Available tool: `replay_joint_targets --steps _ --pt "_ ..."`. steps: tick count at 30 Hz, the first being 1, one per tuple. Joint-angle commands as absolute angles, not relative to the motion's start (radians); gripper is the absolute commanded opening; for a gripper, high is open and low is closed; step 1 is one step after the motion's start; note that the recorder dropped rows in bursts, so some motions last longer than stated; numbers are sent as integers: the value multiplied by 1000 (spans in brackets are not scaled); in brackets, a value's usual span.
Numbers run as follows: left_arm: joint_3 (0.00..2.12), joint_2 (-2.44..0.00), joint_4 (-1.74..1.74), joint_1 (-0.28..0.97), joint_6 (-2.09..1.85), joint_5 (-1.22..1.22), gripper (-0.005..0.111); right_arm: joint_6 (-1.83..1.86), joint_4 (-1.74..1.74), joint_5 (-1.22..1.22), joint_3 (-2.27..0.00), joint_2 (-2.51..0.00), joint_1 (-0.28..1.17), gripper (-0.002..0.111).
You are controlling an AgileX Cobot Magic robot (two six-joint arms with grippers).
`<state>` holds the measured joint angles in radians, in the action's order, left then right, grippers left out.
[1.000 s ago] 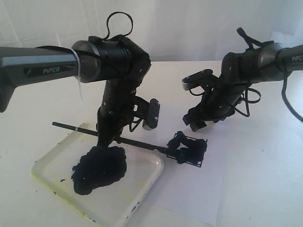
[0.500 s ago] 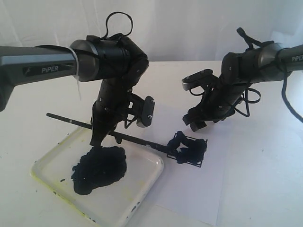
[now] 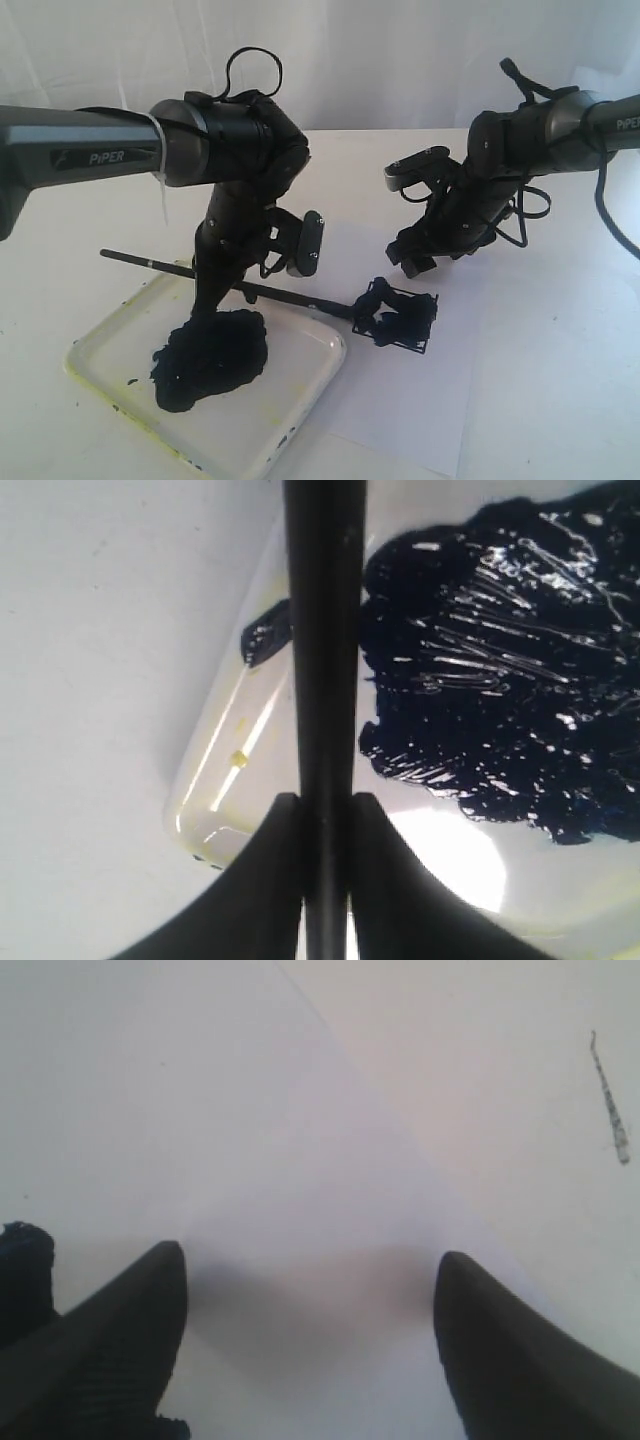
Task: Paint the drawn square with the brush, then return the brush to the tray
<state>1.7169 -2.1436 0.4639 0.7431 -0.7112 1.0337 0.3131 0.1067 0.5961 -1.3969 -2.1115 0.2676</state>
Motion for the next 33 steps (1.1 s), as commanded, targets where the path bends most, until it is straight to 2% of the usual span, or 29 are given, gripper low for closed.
replay_joint_targets --steps 1,8,17,33 --pt "1712 -2117 365 760 -801 1017 0 318 94 596 -1395 -2119 268 66" --pt "1712 -2130 477 769 -731 1030 0 318 94 598 -1395 -2119 268 66" --pt "1712 -2140 461 769 -714 911 0 318 94 597 -1395 -2119 268 66" --pt "1712 -2141 458 749 -714 906 0 318 94 599 -1395 -2119 268 66"
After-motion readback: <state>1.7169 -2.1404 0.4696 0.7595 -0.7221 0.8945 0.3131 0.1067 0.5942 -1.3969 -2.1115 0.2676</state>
